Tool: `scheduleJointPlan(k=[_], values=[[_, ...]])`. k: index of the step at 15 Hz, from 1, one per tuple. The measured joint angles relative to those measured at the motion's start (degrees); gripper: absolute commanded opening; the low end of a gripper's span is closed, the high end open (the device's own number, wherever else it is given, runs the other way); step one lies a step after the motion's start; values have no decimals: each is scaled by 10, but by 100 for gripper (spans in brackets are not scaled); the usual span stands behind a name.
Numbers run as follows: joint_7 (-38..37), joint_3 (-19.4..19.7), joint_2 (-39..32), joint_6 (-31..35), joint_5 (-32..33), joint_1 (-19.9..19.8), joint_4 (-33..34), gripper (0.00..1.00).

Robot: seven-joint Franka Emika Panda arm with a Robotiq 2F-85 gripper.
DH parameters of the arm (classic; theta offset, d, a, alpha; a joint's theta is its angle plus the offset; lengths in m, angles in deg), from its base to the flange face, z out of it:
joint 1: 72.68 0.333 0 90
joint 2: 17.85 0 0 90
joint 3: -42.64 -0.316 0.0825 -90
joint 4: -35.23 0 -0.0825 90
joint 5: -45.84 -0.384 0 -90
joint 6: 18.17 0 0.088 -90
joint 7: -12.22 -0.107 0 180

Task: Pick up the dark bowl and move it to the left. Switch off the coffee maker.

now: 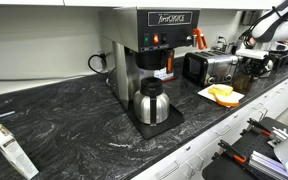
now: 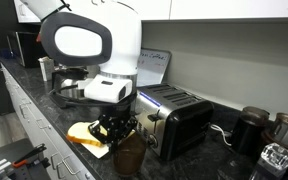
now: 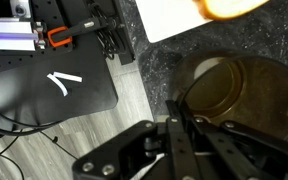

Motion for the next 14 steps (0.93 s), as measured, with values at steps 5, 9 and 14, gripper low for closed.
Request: scheduleJointPlan(k=[5, 9, 14], values=[[0, -1, 54, -29, 15, -1, -1, 1], [4, -22, 155, -87, 31, 0, -3, 1], [68, -49, 270, -169, 13, 34, -4, 1]])
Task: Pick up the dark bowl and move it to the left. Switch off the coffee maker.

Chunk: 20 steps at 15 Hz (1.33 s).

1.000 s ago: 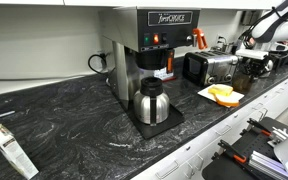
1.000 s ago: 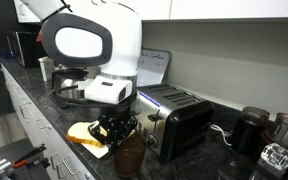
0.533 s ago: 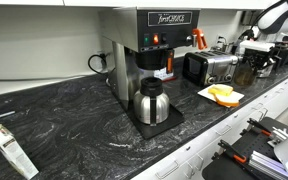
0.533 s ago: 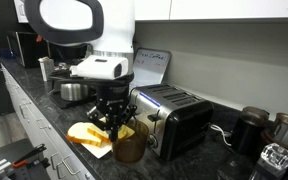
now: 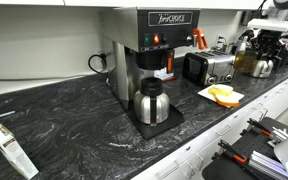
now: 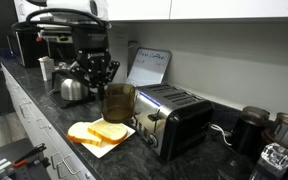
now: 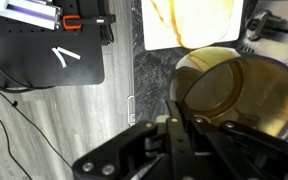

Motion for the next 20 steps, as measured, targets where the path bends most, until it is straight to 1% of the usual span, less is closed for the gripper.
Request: scheduleJointPlan(k=[3, 6, 9, 11, 12, 14, 15, 18, 19, 20], values=[[56, -9, 19, -11, -43, 48, 0, 1], [106, -25, 11, -9, -91, 102, 6, 1], [164, -38, -16, -9, -134, 150, 24, 1], [210, -44, -42, -9, -158, 174, 40, 1], [234, -47, -56, -11, -168, 184, 47, 4], [274, -49, -78, -14, -182, 198, 57, 4], [283, -49, -85, -15, -183, 199, 61, 4], [290, -48, -87, -18, -183, 199, 64, 4], [291, -48, -87, -18, -183, 199, 64, 1], [291, -48, -87, -18, -183, 199, 64, 1]])
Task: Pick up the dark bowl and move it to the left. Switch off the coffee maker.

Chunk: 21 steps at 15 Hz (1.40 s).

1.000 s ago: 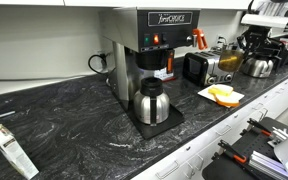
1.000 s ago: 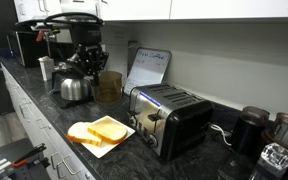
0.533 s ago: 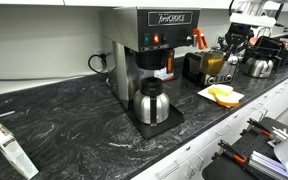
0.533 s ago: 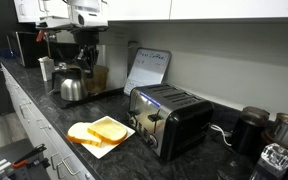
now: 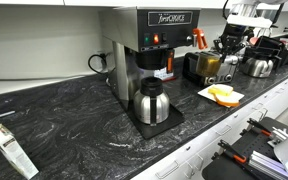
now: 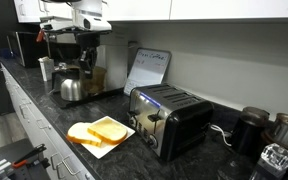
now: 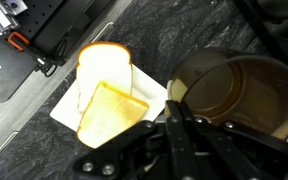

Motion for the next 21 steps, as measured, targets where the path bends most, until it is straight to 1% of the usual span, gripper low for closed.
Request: scheduleJointPlan(k=[2, 4, 7, 9, 11, 15, 21], values=[[0, -8, 1, 0, 0, -1, -1, 1], [2, -30, 1, 0, 0, 2, -4, 1], [4, -66, 0, 1, -8, 20, -15, 1], [12, -80, 0, 1, -19, 36, -25, 1], [20, -85, -1, 2, -28, 44, -36, 1], [24, -88, -4, 17, -36, 45, -66, 1], [24, -88, -42, 92, -50, 44, -106, 1]])
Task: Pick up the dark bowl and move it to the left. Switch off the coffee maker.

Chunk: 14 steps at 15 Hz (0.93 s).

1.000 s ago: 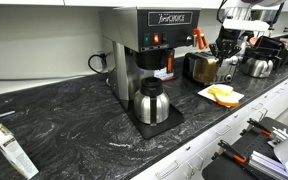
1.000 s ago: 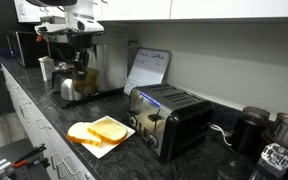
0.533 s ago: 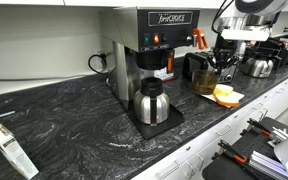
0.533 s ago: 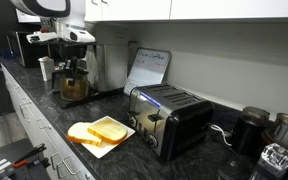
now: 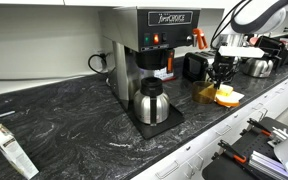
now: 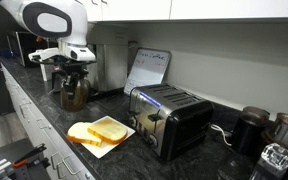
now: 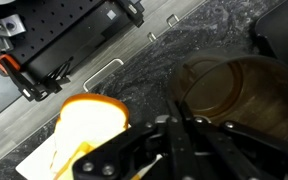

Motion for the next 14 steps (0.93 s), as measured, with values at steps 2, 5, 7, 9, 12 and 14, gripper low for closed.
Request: scheduleJointPlan(k=[2, 5, 7, 9, 12, 14], values=[[0, 0, -20, 20, 0, -1, -1, 1], [-1, 0, -43, 35, 0, -1, -1, 1], [-2, 0, -53, 38, 0, -1, -1, 1], [-3, 0, -59, 40, 0, 0, -1, 32], [-3, 0, -62, 40, -12, 1, 1, 51], [-4, 0, -60, 41, -20, 1, 5, 65]])
